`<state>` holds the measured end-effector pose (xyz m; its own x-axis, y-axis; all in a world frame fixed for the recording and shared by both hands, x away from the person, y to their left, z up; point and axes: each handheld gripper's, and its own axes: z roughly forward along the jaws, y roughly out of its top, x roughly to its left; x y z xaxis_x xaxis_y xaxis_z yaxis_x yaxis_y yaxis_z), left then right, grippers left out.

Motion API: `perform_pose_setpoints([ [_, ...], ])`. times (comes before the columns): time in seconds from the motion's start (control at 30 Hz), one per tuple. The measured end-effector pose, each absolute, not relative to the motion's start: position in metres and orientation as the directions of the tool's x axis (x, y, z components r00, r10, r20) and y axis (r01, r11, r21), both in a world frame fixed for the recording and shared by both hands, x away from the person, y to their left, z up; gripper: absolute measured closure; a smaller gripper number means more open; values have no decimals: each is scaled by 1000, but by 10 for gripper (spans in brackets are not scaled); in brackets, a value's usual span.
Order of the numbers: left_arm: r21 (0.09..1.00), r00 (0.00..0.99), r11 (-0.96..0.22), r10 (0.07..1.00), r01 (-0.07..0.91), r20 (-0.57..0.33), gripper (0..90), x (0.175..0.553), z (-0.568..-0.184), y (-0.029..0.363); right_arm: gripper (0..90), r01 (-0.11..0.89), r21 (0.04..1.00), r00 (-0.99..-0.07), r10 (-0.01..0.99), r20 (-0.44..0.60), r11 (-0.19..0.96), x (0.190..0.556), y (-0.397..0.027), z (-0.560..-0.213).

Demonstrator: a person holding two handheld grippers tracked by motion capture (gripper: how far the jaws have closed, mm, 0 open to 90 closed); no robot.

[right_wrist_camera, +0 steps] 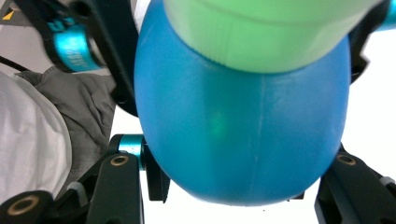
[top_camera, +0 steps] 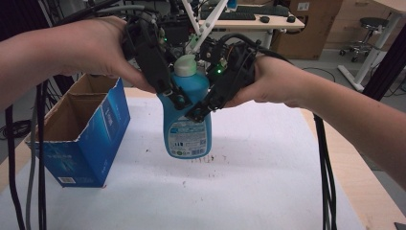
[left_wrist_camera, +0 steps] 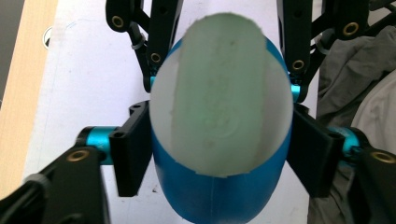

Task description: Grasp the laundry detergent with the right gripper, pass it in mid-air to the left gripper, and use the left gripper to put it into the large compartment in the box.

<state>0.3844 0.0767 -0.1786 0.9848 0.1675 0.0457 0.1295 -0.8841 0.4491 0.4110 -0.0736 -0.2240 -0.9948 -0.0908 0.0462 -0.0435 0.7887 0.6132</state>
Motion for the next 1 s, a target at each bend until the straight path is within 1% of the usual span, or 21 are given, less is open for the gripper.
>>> perform_pose_setpoints([
  [0.37,446,986,-887,161,123,49,313,384,-179,76,466,-42,608,-995,-92,50,793,410,-73,-223],
  [0.43,448,986,-885,162,125,46,334,384,-179,76,466,-44,607,-994,-94,50,794,410,-72,-223],
  [0.6,439,987,-890,156,119,48,335,384,-180,76,466,-43,605,-995,-90,49,795,410,-72,-223],
  [0.77,444,986,-888,160,121,51,362,384,-180,77,466,-45,605,-994,-94,49,795,410,-72,-223],
  [1.0,445,986,-887,161,122,50,370,385,-182,77,466,-48,600,-995,-93,44,799,409,-71,-224],
])
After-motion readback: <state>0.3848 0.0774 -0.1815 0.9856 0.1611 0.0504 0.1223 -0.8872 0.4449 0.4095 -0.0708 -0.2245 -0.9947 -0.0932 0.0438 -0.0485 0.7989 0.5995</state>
